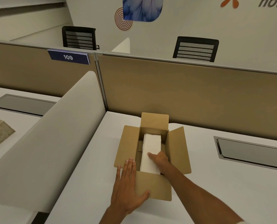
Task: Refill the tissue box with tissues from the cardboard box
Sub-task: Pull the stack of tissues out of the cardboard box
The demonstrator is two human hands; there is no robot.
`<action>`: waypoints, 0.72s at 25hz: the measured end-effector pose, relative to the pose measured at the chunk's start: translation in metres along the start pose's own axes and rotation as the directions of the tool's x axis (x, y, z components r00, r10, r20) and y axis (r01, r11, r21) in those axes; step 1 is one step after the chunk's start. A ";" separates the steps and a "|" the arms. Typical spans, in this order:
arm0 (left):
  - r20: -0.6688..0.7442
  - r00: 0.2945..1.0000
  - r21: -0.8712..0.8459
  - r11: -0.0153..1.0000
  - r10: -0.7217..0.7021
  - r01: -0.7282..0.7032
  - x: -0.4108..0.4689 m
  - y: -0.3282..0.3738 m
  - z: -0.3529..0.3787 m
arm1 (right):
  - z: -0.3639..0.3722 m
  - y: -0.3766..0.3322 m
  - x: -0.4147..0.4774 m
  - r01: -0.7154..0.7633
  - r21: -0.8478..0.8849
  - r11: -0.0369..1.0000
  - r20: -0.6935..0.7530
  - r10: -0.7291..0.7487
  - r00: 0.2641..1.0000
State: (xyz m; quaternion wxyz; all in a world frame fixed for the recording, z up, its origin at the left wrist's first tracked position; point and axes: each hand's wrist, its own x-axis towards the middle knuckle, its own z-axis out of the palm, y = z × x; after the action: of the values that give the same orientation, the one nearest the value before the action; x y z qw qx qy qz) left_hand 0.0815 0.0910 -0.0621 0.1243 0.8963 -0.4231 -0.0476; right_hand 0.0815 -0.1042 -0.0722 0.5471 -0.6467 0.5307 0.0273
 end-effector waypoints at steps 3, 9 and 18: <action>-0.002 1.000 0.015 1.000 -0.003 0.003 -0.001 0.000 0.000 | -0.005 -0.010 0.004 -0.090 0.169 0.982 0.028 0.087 0.996; 0.053 0.998 0.042 0.999 -0.016 0.013 -0.001 0.001 -0.002 | -0.009 -0.022 0.008 -0.223 0.288 0.931 0.118 0.197 0.973; 0.058 0.997 0.059 0.997 -0.045 0.042 0.004 0.005 -0.003 | -0.012 -0.028 0.011 -0.276 0.168 0.946 0.210 0.239 0.948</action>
State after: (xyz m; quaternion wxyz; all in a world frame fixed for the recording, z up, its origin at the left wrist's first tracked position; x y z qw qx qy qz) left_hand 0.0806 0.0857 -0.0573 0.0849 0.9066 -0.4082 -0.0647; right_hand 0.0995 -0.1247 -0.0553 0.6468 -0.5093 0.5574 0.1073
